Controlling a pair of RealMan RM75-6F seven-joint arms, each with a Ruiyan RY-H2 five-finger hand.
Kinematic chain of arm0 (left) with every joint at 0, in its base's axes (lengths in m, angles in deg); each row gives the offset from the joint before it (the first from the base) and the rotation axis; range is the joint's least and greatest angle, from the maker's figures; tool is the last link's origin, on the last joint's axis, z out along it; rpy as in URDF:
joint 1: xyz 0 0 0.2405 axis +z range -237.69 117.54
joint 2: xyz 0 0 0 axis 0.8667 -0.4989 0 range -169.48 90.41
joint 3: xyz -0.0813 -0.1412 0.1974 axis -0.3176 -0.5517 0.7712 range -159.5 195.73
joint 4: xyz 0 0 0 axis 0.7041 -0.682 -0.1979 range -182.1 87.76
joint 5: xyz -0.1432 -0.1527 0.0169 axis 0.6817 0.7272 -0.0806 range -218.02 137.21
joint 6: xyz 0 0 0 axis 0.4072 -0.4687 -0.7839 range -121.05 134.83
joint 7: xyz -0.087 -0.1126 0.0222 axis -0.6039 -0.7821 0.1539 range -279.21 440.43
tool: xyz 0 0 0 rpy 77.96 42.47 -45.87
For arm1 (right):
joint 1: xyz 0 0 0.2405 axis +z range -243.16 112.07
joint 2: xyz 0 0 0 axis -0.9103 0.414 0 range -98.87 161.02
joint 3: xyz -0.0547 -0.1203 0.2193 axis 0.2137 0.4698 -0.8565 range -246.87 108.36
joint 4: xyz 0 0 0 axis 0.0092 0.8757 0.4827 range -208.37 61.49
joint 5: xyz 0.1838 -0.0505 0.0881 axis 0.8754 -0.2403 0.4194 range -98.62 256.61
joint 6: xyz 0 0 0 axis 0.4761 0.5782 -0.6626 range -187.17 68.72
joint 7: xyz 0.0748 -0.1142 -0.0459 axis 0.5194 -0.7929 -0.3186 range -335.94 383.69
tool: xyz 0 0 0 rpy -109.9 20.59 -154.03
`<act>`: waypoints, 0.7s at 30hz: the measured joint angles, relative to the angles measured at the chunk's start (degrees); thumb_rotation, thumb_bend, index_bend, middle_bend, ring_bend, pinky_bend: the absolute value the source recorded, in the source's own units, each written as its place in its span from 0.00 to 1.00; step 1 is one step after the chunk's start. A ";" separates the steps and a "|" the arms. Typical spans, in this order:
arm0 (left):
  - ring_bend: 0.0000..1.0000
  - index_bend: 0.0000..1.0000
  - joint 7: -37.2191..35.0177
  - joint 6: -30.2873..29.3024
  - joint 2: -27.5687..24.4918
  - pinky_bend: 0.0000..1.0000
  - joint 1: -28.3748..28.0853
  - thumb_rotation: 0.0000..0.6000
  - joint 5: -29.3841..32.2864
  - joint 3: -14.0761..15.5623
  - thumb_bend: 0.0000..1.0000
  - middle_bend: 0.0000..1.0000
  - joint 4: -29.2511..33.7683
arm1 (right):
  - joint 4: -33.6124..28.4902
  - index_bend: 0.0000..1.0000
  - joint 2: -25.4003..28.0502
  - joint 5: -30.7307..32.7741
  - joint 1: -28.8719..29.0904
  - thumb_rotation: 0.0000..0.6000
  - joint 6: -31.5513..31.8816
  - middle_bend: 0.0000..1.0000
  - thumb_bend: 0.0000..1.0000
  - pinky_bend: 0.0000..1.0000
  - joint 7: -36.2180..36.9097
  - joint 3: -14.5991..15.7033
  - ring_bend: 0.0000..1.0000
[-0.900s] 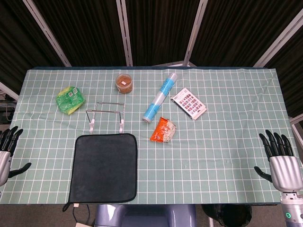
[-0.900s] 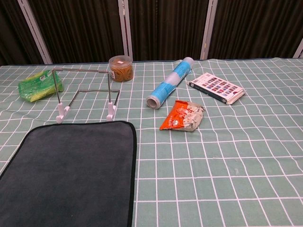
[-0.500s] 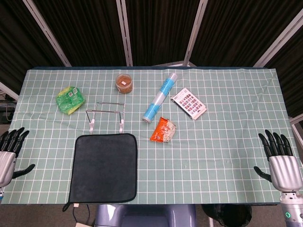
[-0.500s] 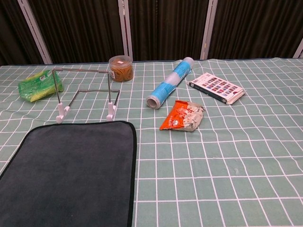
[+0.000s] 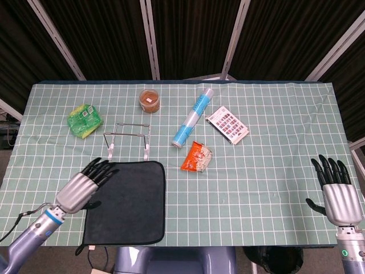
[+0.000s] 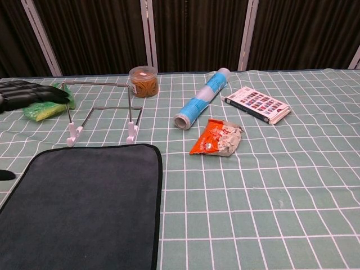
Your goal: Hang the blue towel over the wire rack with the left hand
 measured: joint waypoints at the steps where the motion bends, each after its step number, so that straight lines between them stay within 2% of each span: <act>1: 0.00 0.22 0.49 1.91 0.57 0.00 -1.55 1.00 -0.16 -0.19 0.24 0.00 0.16 | 0.08 0.00 -0.04 0.14 0.02 1.00 -0.06 0.00 0.00 0.00 -0.19 -0.02 0.00; 5: 0.00 0.26 1.43 8.65 4.62 0.00 -8.16 1.00 -0.79 -1.02 0.33 0.00 -0.97 | 0.36 0.00 -0.33 1.45 0.18 1.00 -0.70 0.00 0.00 0.00 -0.94 -0.31 0.00; 9: 0.00 0.28 1.65 12.09 8.23 0.00 -11.75 1.00 -1.27 -1.14 0.37 0.00 -4.36 | 0.91 0.00 -0.61 3.01 0.45 1.00 -1.84 0.00 0.00 0.00 -1.33 -0.59 0.00; 21: 0.00 0.30 3.29 16.91 17.87 0.00 -18.18 1.00 -1.55 0.08 0.39 0.00 -12.78 | 2.24 0.00 -0.65 5.63 0.73 1.00 -3.45 0.00 0.00 0.00 -0.15 -1.10 0.00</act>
